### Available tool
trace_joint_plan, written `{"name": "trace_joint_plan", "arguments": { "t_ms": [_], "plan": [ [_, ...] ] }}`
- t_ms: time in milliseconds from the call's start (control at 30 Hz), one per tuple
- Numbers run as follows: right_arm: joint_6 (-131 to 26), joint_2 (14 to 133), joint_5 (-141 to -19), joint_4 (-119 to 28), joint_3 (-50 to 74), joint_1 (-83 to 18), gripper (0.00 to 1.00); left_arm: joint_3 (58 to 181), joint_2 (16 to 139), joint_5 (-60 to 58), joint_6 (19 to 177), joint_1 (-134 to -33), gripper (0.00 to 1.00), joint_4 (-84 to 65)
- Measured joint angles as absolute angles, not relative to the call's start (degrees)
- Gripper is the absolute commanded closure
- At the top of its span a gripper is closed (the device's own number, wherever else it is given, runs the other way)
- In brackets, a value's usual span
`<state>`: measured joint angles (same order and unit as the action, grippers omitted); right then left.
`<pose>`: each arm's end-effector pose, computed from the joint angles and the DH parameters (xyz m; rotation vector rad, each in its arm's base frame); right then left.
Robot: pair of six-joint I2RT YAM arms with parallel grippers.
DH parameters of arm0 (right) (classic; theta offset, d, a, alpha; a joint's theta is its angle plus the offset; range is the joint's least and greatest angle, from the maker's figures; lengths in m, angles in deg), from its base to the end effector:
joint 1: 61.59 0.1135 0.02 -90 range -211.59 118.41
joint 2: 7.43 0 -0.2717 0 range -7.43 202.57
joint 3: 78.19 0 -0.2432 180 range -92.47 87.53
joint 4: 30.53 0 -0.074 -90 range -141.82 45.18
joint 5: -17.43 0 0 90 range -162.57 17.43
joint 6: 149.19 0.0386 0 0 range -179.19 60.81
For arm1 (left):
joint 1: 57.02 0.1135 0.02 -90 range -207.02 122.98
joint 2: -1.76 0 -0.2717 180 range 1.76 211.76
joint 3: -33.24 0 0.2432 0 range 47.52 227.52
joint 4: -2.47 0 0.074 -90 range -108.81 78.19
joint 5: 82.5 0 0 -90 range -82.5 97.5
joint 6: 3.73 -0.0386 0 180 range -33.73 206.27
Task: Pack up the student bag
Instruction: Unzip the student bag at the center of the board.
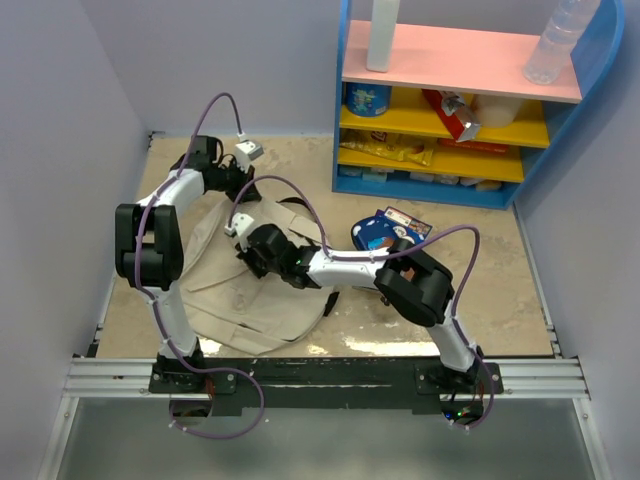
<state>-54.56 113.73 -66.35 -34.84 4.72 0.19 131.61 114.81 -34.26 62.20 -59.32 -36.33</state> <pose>0.2314 0.4223 0.1934 -0.9524 1.8921 0.5952 0.4214 -0.0427 0.2193 0.8053 2.1703 -0.7173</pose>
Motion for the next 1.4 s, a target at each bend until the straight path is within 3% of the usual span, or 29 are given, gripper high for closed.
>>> {"name": "trace_joint_plan", "arguments": {
  "t_ms": [667,967,1000,1133,1233,1400],
  "plan": [
    [-54.0,114.0,-69.1,-33.2,6.7,8.3,1.0,131.2,114.8,-27.7,76.3,-61.6,1.0,-32.2],
    [-52.3,120.5,-73.4,-35.1,-7.1,8.3,1.0,128.8,114.8,-22.2,79.9,-62.6,1.0,-28.4],
    [-52.3,120.4,-73.6,-34.7,-6.8,8.3,0.98,128.5,114.8,-22.0,79.9,-62.8,1.0,-28.2],
    [-51.5,118.0,-74.0,-33.4,-1.4,8.3,0.56,128.3,114.8,-21.3,79.9,-63.1,1.0,-27.2],
    [-50.5,114.7,-74.6,-33.2,4.3,9.3,0.47,128.3,114.8,-20.7,79.8,-63.1,1.0,-24.0],
    [-48.9,106.6,-75.0,-33.0,15.1,9.8,0.44,128.3,114.7,-20.1,79.2,-63.1,1.0,-22.0]
  ]
}}
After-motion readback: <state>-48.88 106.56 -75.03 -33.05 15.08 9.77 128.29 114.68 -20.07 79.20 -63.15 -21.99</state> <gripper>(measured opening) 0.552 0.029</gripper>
